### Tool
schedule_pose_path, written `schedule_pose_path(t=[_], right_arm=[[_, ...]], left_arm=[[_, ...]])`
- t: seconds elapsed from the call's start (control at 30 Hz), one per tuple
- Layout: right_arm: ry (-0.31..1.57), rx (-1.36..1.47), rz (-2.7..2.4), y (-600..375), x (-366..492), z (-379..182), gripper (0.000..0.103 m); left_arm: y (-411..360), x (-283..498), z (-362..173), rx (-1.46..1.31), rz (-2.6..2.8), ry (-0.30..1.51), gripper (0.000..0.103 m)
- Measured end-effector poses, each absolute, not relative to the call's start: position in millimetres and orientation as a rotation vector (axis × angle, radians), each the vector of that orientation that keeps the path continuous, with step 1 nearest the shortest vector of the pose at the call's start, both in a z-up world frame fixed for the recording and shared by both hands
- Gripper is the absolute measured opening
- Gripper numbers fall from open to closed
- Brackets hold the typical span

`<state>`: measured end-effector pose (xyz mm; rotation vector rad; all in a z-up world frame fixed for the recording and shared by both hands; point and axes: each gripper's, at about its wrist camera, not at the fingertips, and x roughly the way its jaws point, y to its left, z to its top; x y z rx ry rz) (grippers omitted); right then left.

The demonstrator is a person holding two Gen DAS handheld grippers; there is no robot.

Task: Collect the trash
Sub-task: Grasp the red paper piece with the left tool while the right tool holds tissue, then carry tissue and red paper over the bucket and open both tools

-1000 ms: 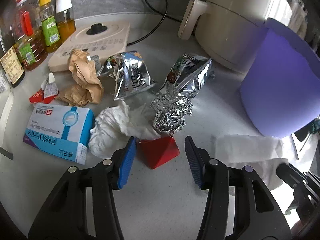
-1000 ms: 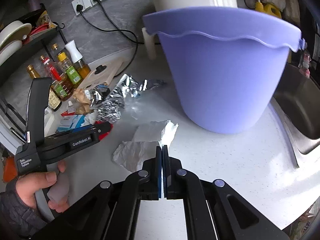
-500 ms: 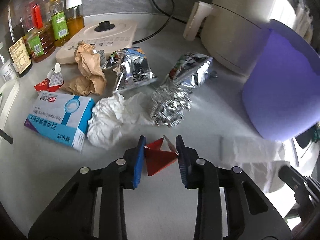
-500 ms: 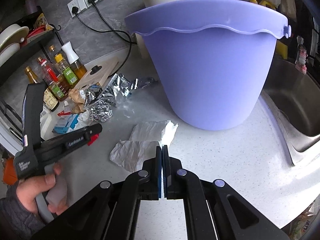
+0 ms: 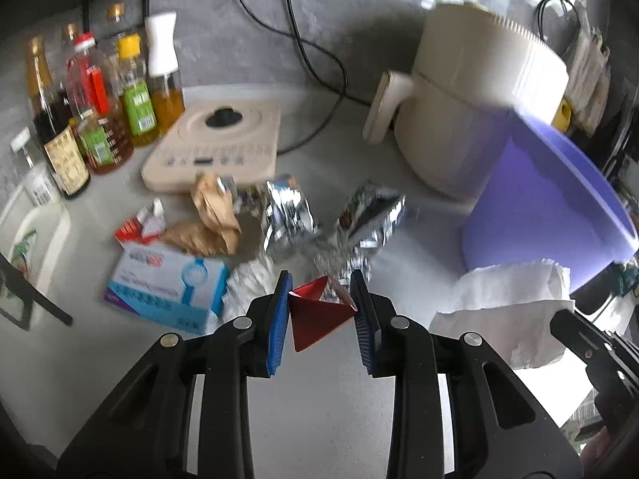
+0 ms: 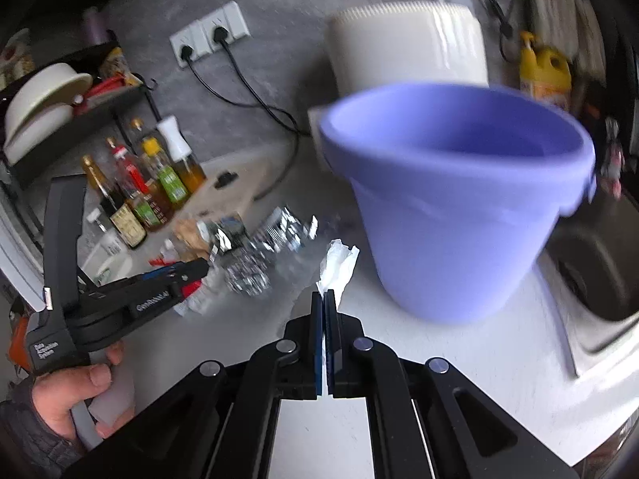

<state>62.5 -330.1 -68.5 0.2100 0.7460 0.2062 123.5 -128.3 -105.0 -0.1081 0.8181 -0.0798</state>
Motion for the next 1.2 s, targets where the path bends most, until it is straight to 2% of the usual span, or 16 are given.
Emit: schedule_pose_path(t=[0.53,0.9,1.2], right_arm=[[0.546,0.161,0.219,-318.7,61.3,12.0,0.002],[0.461,0.142,0.153,-337.4,57.4,41.4,0.002],[0.441,0.143,0.065,-368.0,52.5,44.3,0.002]], left_arm=[[-128.9,134.3,-39.6,-0.097,-0.107,0.657,0.030],[-149.9,139.3,-8.3,-0.097,-0.180,0.575,0.030],[-175.6,143.1,-0.2,-0.090,-0.235,0.557,0.030]])
